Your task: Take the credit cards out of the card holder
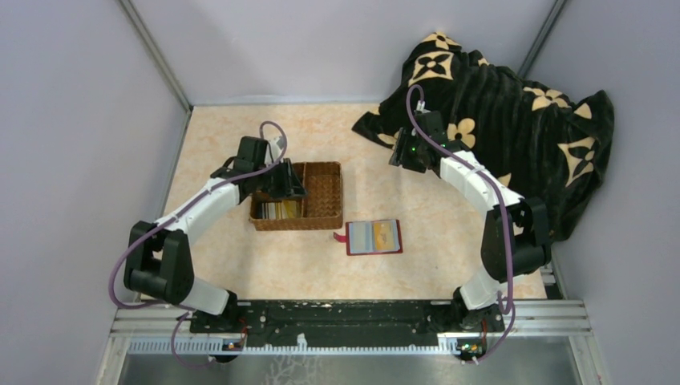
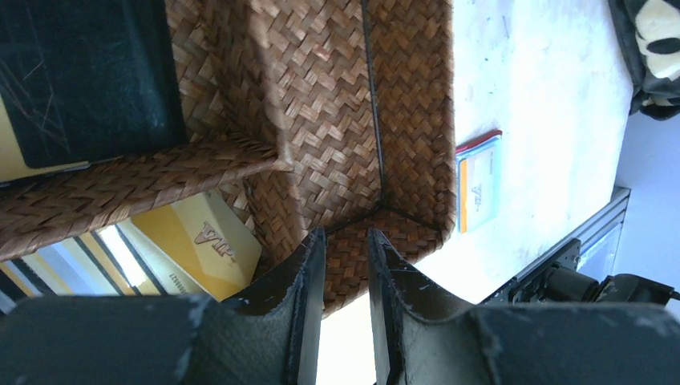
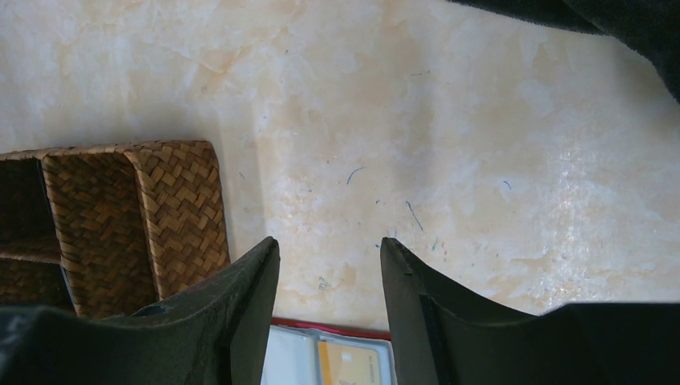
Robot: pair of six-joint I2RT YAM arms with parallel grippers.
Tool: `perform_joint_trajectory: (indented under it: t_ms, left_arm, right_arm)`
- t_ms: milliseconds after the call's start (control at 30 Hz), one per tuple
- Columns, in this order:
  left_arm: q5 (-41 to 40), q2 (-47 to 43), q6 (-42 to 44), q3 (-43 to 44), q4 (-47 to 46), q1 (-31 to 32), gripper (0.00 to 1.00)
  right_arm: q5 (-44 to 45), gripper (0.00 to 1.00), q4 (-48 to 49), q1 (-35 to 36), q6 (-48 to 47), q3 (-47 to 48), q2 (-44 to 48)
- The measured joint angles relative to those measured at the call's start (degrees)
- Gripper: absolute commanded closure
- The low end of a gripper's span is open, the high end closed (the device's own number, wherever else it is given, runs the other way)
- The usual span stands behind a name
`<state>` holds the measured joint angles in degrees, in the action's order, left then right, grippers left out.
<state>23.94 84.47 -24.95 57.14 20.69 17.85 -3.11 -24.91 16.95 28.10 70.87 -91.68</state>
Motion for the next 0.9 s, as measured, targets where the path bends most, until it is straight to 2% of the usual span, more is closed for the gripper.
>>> perform_joint_trajectory:
  t_ms: [300, 467, 667, 900]
  left_arm:
    - [-0.5, -1.4, -2.2, -7.0, -1.3, -3.3, 0.68]
    - [-1.2, 0.0, -1.9, -7.1, -0.7, -3.6, 0.69]
    - [-2.5, 7.0, -0.8, -6.7, 2.5, -3.6, 0.69]
    - [-3.4, 7.5, 0.3, -5.5, 3.9, -3.7, 0.69]
  right_arm:
    - [0.0, 0.50, 0.0, 0.0, 0.0, -0.5, 0.0]
    - [0.0, 0.50, 0.0, 0.0, 0.0, -0.8, 0.0]
    - [0.0, 0.50, 0.0, 0.0, 0.0, -0.8, -0.1]
    - [0.0, 0.50, 0.0, 0.0, 0.0, -0.7, -0.1]
